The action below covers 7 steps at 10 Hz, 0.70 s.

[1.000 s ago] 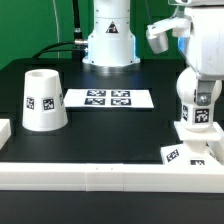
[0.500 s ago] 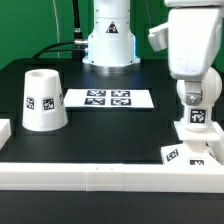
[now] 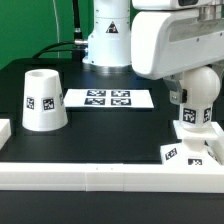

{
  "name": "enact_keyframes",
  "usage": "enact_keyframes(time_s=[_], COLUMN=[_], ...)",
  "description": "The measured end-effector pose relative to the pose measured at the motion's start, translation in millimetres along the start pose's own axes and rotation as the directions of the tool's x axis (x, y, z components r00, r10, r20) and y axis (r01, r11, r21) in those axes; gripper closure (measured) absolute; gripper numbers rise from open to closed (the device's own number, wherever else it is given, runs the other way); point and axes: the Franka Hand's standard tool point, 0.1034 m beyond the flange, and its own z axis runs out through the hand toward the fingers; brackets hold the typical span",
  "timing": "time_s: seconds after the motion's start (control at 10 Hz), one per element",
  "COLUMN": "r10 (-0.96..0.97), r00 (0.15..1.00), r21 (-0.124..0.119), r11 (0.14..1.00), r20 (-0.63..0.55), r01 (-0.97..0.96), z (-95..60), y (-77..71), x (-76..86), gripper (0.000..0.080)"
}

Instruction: Assemble lamp

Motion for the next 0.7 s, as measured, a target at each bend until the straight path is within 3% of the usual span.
enact_keyframes(time_s=[0.6,0.7], r10=[0.349,0.492], r00=[0.937,0.87], r21=[0.004,0.033], r11=[0.937,0.87], r20=[0.001,0.002], r01=[-0.349,-0.492], z=[0.4,0.2], y=[-1.4,0.6], x=[0.2,-1.5], gripper=[0.022,0.022])
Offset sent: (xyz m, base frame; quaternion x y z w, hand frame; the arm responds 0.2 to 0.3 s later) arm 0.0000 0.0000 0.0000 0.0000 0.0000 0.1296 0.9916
